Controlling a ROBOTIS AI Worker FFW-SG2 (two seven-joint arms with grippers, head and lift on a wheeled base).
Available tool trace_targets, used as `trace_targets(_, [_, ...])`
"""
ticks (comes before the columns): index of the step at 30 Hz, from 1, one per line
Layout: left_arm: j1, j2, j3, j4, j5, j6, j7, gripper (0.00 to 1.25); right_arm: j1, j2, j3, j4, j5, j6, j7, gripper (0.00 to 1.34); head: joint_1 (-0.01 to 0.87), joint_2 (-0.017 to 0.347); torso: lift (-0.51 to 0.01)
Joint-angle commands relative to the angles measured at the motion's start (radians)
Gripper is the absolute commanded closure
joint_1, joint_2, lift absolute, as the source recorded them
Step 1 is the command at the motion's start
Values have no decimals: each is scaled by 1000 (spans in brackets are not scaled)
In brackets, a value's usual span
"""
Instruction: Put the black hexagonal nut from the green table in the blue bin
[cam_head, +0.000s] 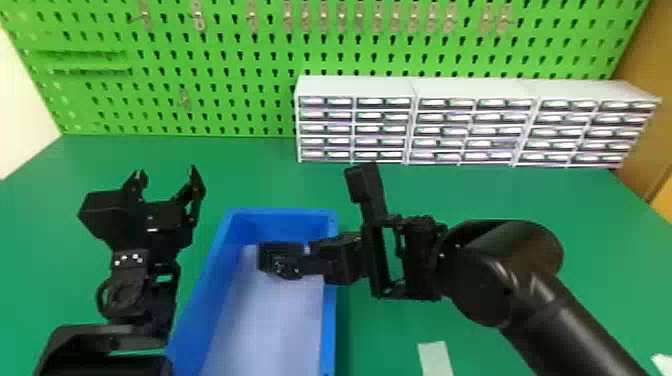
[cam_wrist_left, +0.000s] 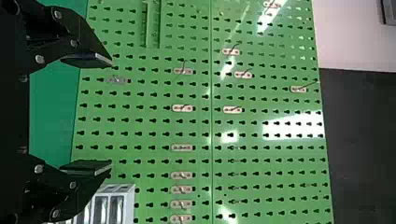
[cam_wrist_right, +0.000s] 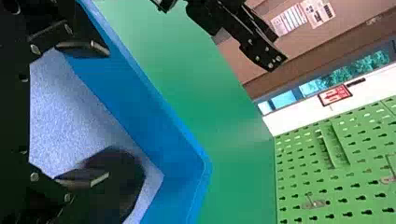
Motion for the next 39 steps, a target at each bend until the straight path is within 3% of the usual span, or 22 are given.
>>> trace_targets(1, [1, 0, 0, 0, 0, 0, 0, 475, 14, -2, -40, -1, 36, -5, 0, 306, 657, 57, -95])
trace_targets(7, [1, 0, 0, 0, 0, 0, 0, 475, 43, 0, -104, 1, 99, -48, 0, 303, 657, 57, -95])
trace_targets(16, [5, 0, 0, 1, 0, 0, 2, 475, 89, 31, -236, -9, 214, -140, 0, 302, 657, 57, -95])
trace_targets(27, [8, 0, -5, 1, -1, 0, 2, 475, 135, 58, -353, -25, 294, -212, -5, 306, 657, 57, -95])
trace_targets(39, [9, 0, -12, 1, -1, 2, 6, 475, 235, 112, -511, -91, 412, -368, -103, 309, 657, 57, -95])
